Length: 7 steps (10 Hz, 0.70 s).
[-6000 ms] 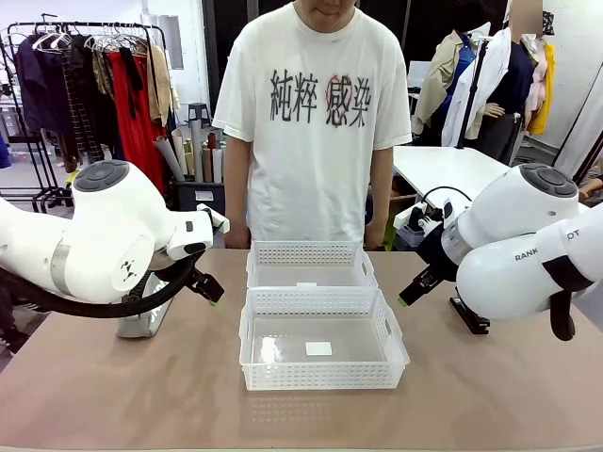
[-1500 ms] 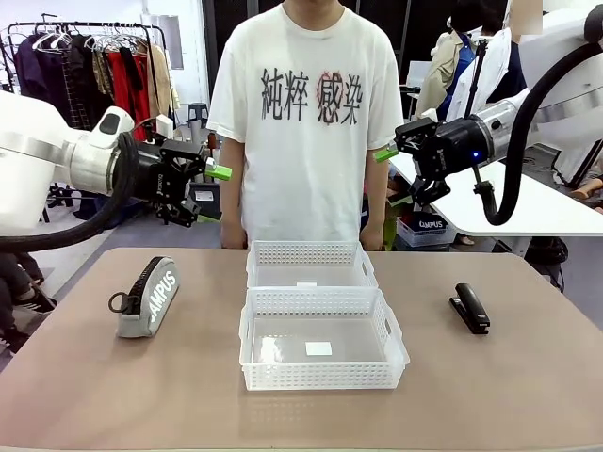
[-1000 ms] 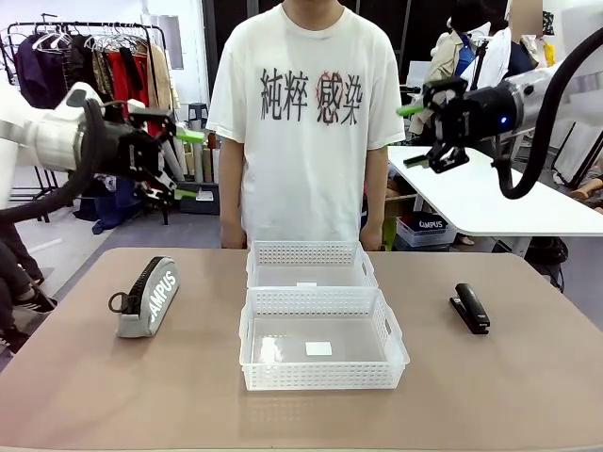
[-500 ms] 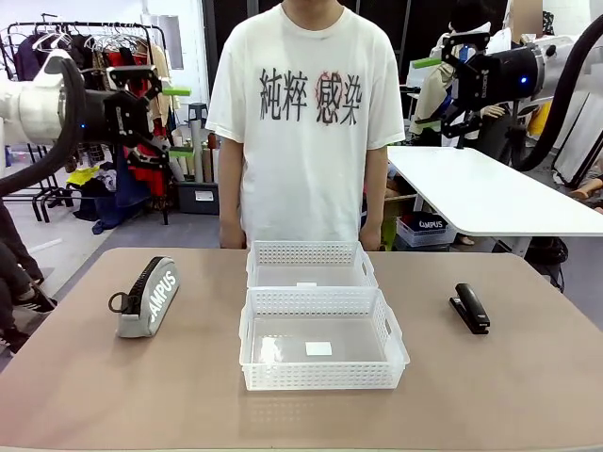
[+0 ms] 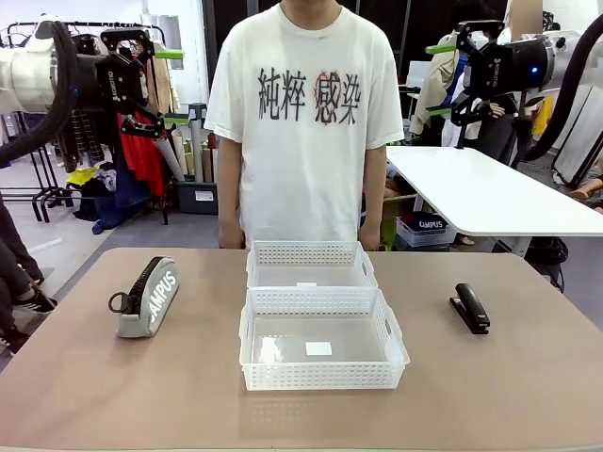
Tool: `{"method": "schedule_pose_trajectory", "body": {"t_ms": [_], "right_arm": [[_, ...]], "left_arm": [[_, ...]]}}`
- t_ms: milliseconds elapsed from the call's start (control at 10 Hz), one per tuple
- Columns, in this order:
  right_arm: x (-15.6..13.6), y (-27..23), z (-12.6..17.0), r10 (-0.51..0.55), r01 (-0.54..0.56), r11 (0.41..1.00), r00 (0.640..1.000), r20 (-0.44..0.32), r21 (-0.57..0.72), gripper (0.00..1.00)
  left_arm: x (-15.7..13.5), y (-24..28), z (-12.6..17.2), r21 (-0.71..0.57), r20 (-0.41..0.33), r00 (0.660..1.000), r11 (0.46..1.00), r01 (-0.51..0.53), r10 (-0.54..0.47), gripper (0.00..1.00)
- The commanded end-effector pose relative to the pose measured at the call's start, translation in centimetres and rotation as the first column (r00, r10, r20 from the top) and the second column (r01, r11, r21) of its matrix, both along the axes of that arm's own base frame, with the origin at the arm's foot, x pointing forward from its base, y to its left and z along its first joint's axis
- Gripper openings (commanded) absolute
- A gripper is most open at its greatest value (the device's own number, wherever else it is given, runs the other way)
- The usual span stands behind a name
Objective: Distribute items into two baskets.
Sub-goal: Pick up the Pencil pouch that the person points to.
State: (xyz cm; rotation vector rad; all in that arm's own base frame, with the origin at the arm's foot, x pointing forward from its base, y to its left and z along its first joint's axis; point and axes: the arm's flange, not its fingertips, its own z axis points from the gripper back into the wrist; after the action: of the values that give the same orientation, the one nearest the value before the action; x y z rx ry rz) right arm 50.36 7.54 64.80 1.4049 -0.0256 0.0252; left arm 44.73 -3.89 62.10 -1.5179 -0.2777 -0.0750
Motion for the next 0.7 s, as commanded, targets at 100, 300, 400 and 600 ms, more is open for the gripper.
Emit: {"method": "schedule_pose_trajectory", "body": {"t_ms": [100, 300, 400, 600], "right_arm": [[1.0, -2.0, 1.2, 0.04, -0.038, 0.994, 0.999, -0.021, 0.101, 1.0], [1.2, -2.7, 0.8, 0.044, -0.041, 0.993, 0.999, -0.026, 0.113, 1.0], [1.2, -3.0, 0.4, 0.046, -0.043, 0.993, 0.998, -0.03, 0.112, 1.0], [1.2, -3.3, -0.2, 0.044, -0.04, 0.994, 0.998, -0.033, 0.1, 1.0]], "left_arm": [[0.7, 0.4, 0.4, -0.043, -0.017, 1.0, 0.999, 0.005, -0.006, 1.0], [0.8, 0.4, 0.7, -0.044, -0.005, 1.0, 0.999, 0.0, 0.0, 1.0], [0.9, 0.5, 0.7, -0.052, 0.002, 1.0, 0.999, -0.004, 0.004, 1.0], [1.1, 0.6, 0.7, -0.063, 0.01, 1.0, 0.998, -0.002, 0.002, 1.0]]}}
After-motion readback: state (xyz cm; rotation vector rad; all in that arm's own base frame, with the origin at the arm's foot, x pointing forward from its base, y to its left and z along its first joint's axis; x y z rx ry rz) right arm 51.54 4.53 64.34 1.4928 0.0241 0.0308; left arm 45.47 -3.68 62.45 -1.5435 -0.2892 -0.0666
